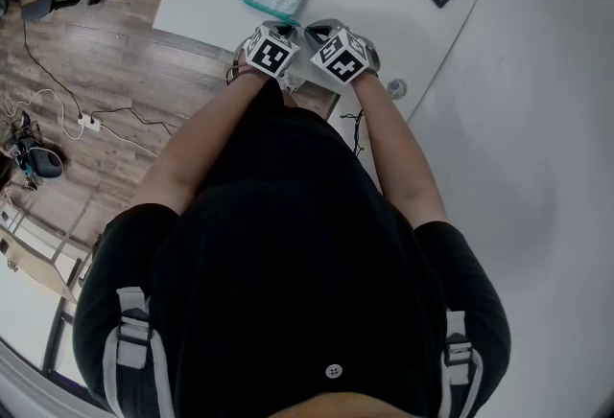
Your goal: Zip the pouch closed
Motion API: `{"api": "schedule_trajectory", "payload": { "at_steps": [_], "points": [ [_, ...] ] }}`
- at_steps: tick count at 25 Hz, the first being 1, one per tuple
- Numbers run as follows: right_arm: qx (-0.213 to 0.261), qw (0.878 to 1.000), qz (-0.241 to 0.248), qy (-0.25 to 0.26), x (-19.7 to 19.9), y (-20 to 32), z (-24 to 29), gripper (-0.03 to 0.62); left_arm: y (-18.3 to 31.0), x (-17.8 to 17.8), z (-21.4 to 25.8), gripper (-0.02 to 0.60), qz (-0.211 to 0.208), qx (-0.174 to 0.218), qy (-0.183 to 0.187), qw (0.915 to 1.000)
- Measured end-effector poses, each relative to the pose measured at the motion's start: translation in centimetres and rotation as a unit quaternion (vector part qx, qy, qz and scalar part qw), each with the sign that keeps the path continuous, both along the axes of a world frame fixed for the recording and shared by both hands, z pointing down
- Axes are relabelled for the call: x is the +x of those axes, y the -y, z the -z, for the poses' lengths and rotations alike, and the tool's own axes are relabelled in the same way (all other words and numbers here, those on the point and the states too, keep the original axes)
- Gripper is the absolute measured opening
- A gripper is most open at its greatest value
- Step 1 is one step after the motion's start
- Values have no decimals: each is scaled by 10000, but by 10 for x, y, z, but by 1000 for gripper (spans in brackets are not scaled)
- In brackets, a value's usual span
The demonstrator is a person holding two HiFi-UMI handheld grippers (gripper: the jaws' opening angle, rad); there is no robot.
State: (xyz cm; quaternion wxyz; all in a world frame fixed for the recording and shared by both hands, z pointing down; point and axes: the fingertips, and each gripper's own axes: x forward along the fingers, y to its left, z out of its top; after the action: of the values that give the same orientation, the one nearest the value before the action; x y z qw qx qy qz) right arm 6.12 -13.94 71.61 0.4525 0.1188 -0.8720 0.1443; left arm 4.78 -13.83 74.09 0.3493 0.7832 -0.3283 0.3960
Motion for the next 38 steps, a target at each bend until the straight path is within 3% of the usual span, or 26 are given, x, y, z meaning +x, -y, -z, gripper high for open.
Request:
{"api": "schedule_trajectory", "payload": {
  "at_steps": [38],
  "points": [
    [-61,9931,549,-1038,18,-2,2,11,-5,2,15,8,304,-360,117,9988]
  ]
}}
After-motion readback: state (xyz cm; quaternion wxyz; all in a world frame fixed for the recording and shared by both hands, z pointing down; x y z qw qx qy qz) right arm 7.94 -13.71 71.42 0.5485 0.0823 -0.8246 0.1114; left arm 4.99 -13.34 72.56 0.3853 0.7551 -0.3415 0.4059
